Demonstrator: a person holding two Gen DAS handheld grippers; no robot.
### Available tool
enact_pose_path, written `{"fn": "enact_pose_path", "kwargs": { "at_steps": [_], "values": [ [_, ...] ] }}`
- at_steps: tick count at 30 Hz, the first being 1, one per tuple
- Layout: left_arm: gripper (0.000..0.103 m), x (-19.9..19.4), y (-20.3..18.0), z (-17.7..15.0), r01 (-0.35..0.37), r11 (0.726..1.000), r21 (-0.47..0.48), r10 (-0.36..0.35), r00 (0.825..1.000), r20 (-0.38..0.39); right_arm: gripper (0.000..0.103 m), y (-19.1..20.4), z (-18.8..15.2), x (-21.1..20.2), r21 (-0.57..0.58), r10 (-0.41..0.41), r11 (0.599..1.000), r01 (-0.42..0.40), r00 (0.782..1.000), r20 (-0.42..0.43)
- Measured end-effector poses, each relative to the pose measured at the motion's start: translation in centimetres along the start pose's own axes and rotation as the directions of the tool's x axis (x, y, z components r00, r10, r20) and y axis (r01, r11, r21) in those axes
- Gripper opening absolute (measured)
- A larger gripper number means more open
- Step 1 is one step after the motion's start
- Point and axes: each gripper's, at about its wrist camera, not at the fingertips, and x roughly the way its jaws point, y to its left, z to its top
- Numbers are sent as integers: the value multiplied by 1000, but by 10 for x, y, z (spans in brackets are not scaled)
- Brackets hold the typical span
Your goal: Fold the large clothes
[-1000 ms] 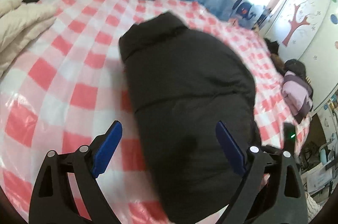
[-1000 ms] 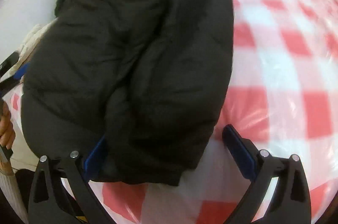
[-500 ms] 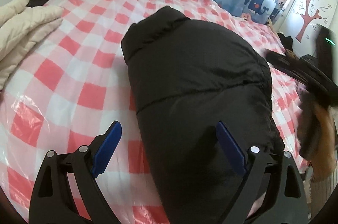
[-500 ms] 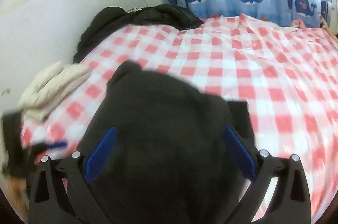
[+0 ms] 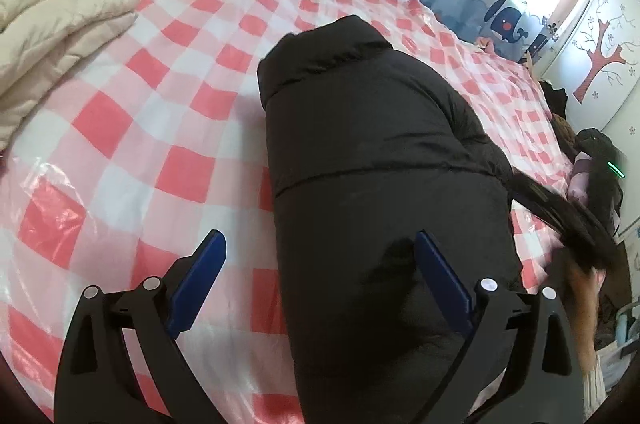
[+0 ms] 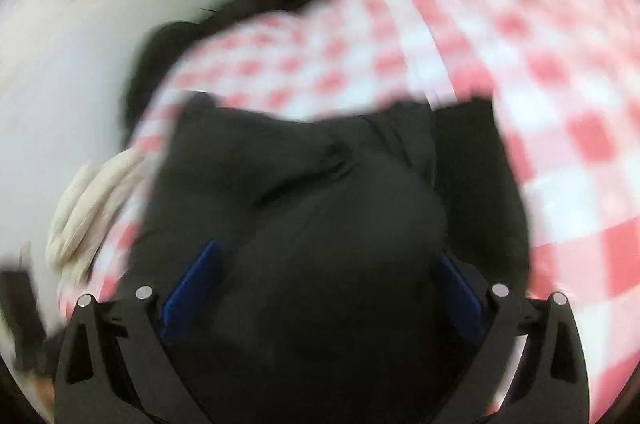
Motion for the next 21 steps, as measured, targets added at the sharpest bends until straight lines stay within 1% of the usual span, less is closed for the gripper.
{"fn": "enact_pose_path", "kwargs": {
  "at_steps": [1,2,3,4,5,6,7,9,10,12,13,14,15,16,17,18,20,21],
  "values": [
    [91,-2,2,0,-2,1000,-8,2,1000,5,97,12,-12,-21,-57,10,998,-8,999,32],
    [91,-2,3,-1,-2,1000,-17,3,1000,7,97,24,-31,-40,-130,7,992,1,998,62],
    [91,-2,5,0,-2,1000,-30,2,1000,9,97,28,-43,-43,-157,-12,987,20,998,57],
    [91,-2,6,0,-2,999,-39,2,1000,8,97,31,-61,-31,-198,-73,978,69,997,-11],
    [91,-2,6,1,1,999,-46,0,1000,10,97,31,-73,-14,-223,-122,970,99,988,-91],
    [91,-2,6,0,4,999,-48,-4,1000,14,97,24,-86,8,-217,-122,972,85,979,-163],
    [91,-2,5,0,7,999,-47,-6,1000,19,97,15,-89,15,-183,-104,981,72,980,-170],
    [91,-6,3,-2,3,999,-40,-2,1000,30,97,15,-85,14,-148,-115,985,88,975,-189],
    [91,-8,2,-2,7,999,-34,-5,999,36,97,20,-82,3,-143,-122,985,99,978,-166],
    [91,-12,0,-3,12,1000,-7,-12,999,51,97,35,-88,-29,-171,-117,980,101,989,-86],
    [91,-14,-3,-3,3,1000,7,-3,998,61,97,42,-95,-49,-185,-108,977,103,994,-20],
    [91,-15,-6,-4,-13,1000,23,12,997,73,97,44,-101,-59,-189,-102,977,103,995,13],
    [91,-17,-10,-4,-27,999,43,24,996,84,97,44,-110,-63,-197,-116,973,119,993,27],
    [91,-17,-13,-4,-34,998,60,28,996,90,97,43,-123,-52,-223,-164,963,153,986,-31],
    [91,-18,-19,-4,-41,996,79,34,994,100,97,38,-128,-38,-242,-179,959,150,979,-101],
    [91,-20,-23,-5,-47,995,93,37,993,109,97,30,-133,-29,-226,-163,965,130,978,-133],
    [91,-22,-31,-7,-67,990,125,51,991,125,97,24,-130,-35,-182,-143,976,122,984,-108],
    [91,-23,-34,-8,-77,987,143,59,990,132,97,26,-125,-43,-174,-129,978,115,989,-71]
  ]
}}
